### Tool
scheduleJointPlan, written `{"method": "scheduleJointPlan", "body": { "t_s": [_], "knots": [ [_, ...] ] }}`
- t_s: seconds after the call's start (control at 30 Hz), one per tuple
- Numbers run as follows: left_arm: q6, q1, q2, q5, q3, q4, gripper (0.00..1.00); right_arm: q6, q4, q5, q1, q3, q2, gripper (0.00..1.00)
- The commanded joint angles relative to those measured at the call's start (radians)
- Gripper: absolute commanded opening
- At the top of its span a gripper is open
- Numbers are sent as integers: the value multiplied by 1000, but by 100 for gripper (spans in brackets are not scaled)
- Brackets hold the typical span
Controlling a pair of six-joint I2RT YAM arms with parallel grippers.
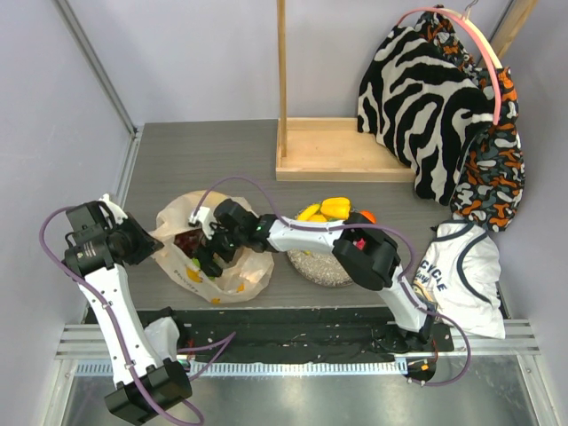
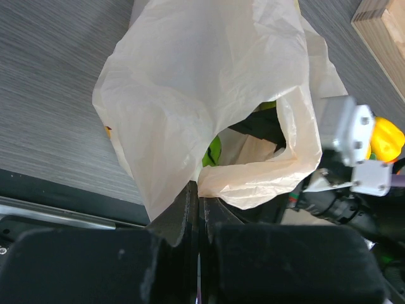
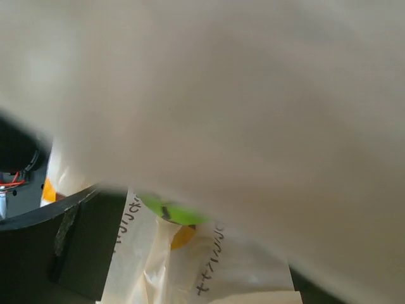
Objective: Take the fake fruits out of the plastic bag
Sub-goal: Take out the fake fruit from the plastic bag.
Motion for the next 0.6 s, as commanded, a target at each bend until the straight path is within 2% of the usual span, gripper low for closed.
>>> {"method": "scheduleJointPlan", "body": {
  "t_s": [0.0, 0.07, 0.13, 0.17, 0.27, 0.37, 0.57],
  "knots": [
    [-7, -1, -7, 37, 13, 12, 0, -12, 25, 101, 50, 38, 27, 100],
    [-7, -1, -4, 37, 18, 12, 0, -12, 28, 130, 54, 41, 35, 97],
    [-5, -1, -1, 39, 21, 17, 0, -35, 28, 148, 54, 50, 29, 88],
    [-4, -1, -1, 37, 22, 17, 0, -65, 26, 151, 53, 53, 20, 78],
    [-8, 1, -3, 39, 13, 27, 0, -92, 9, 124, 21, 55, -46, 62],
    [-13, -1, -4, 40, -1, 38, 0, -130, -29, 52, -10, 52, -147, 55],
    [-21, 2, -6, 46, -30, 63, 0, -263, -64, -132, -68, -40, -398, 53]
  ]
}}
